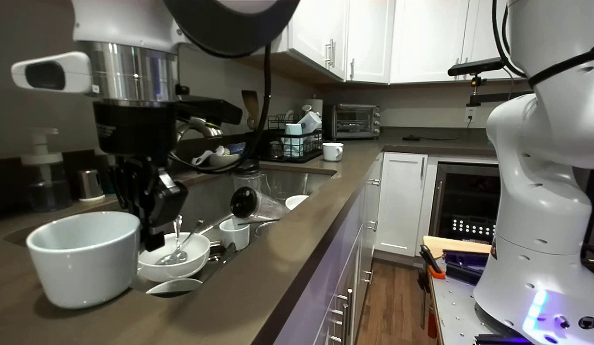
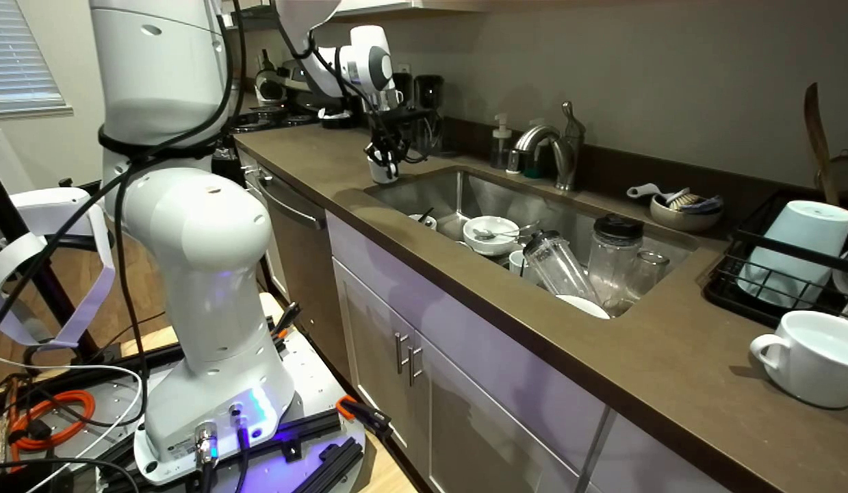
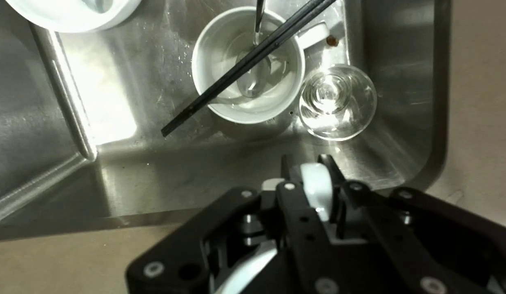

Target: Empty a mug into the sink then place it on the left side of the counter

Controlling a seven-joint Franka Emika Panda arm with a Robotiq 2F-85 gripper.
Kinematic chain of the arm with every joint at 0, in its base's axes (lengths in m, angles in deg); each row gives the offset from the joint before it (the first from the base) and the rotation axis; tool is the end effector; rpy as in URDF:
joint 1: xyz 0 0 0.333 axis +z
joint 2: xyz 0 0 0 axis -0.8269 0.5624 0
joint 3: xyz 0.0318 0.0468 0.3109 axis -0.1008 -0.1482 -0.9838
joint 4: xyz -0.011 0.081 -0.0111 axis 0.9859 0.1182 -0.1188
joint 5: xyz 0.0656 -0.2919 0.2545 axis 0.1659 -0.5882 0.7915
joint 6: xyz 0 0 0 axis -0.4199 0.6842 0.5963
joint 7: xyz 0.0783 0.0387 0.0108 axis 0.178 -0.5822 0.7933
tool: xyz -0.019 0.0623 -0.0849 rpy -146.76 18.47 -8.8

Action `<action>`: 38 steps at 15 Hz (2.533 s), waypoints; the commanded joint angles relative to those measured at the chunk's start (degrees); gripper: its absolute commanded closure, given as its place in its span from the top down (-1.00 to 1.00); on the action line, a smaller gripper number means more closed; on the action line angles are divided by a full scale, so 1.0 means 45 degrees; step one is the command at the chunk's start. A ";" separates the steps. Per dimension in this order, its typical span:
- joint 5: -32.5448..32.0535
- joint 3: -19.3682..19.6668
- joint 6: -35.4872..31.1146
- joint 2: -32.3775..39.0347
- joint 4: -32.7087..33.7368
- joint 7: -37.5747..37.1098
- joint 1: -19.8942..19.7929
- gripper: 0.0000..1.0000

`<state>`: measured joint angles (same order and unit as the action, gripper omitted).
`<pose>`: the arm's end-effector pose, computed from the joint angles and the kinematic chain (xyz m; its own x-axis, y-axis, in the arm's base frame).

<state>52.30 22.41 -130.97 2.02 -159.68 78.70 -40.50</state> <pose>0.5002 0.3276 0.3629 0.2063 0.9782 -0.0234 0.9700 -0.2014 0.1364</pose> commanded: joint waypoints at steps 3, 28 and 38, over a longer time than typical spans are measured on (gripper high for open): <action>0.0288 -0.0204 0.0655 0.0357 0.0628 0.0389 0.0189 -0.92; -0.0838 -0.0075 0.2327 0.2431 0.3578 -0.0648 0.1679 -0.92; -0.1874 -0.0002 0.3768 0.2613 0.4201 -0.1375 0.2198 0.07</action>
<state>45.43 22.10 -117.52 12.58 -143.08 74.34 -31.64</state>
